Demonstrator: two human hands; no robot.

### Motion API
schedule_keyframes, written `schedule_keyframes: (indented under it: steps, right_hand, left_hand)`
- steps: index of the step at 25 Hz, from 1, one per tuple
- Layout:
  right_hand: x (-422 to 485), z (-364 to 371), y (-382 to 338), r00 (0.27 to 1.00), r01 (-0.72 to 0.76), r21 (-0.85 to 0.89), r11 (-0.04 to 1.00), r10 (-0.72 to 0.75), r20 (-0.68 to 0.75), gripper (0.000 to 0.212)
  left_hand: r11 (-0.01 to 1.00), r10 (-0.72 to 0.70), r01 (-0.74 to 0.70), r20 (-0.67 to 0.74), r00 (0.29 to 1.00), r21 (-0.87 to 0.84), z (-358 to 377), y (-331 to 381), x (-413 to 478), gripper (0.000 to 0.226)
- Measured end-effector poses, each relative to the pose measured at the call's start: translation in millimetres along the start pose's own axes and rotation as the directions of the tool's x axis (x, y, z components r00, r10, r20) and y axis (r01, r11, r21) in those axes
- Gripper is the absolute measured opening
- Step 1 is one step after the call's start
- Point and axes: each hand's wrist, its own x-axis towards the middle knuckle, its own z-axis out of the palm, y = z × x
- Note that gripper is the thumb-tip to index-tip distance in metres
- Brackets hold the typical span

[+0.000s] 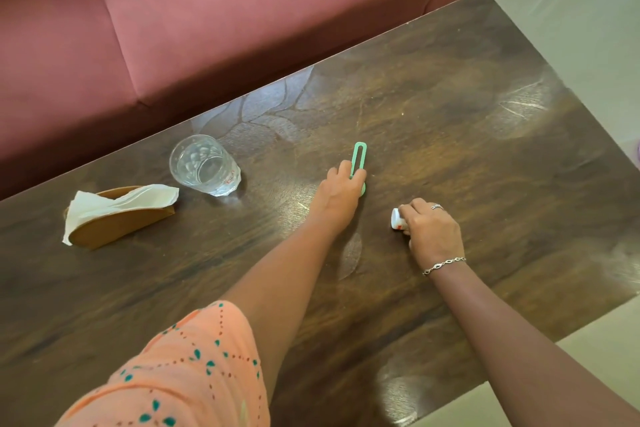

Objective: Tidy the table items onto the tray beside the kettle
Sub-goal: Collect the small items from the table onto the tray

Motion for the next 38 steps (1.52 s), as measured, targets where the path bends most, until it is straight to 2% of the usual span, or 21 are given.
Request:
schedule_keyframes:
  steps: [3,6,9,12,15,19,24,27,33,35,38]
  right_hand:
    - [1,-1,0,1.0,-0.016,0.013,1.0,0.016,0.003,0.034]
    - [0,-2,-3,1.0,-0.012,0.011,1.0,0.012,0.026,0.035]
    - [7,-2,-4,0.977,-0.115,0.054,0.992,0.104,0.187,0.027]
    - [7,-5,-12,0.936,-0.189,0.06,0.98,0.161,0.312,0.03]
    - [-1,-13,-37,0.944,-0.172,0.13,0.976,0.126,0.305,0.031]
    - [-20,-24,-90,0.969,-0.106,0.325,0.94,0.024,0.247,0.028]
    - [-31,-28,-163,0.977,0.002,0.412,0.911,-0.089,0.192,0.02]
    - [-36,-31,-231,0.965,0.102,0.443,0.891,-0.196,0.173,0.019]
    - [-45,-32,-372,0.907,0.266,0.484,0.834,-0.386,0.167,0.023]
    - [-50,-31,-431,0.875,0.317,0.52,0.793,-0.456,0.162,0.022]
    - [-64,-32,-521,0.818,0.392,0.553,0.735,-0.554,0.155,0.022]
  left_hand:
    - [0.989,-0.049,0.041,-0.057,0.997,-0.141,-8,-3,-21,0.031]
    - [0.923,-0.176,0.145,-0.056,0.983,-0.357,-20,-6,-50,0.035]
    - [0.832,-0.302,0.222,-0.08,0.95,-0.509,-30,-14,-87,0.033]
    - [0.719,-0.421,0.272,-0.089,0.903,-0.639,-36,-27,-125,0.03]
    - [0.645,-0.477,0.304,-0.058,0.877,-0.701,-39,-41,-158,0.028]
    - [0.548,-0.549,0.298,-0.068,0.833,-0.781,-40,-63,-198,0.033]
    - [0.379,-0.657,0.31,-0.018,0.754,-0.872,-40,-96,-244,0.03]
    - [0.283,-0.749,0.3,-0.014,0.662,-0.911,-50,-137,-290,0.029]
    - [0.224,-0.861,0.277,-0.057,0.505,-0.934,-73,-216,-384,0.028]
    - [0.214,-0.902,0.245,-0.095,0.421,-0.946,-78,-245,-419,0.026]
    - [0.214,-0.954,0.236,-0.152,0.258,-0.948,-86,-290,-473,0.028]
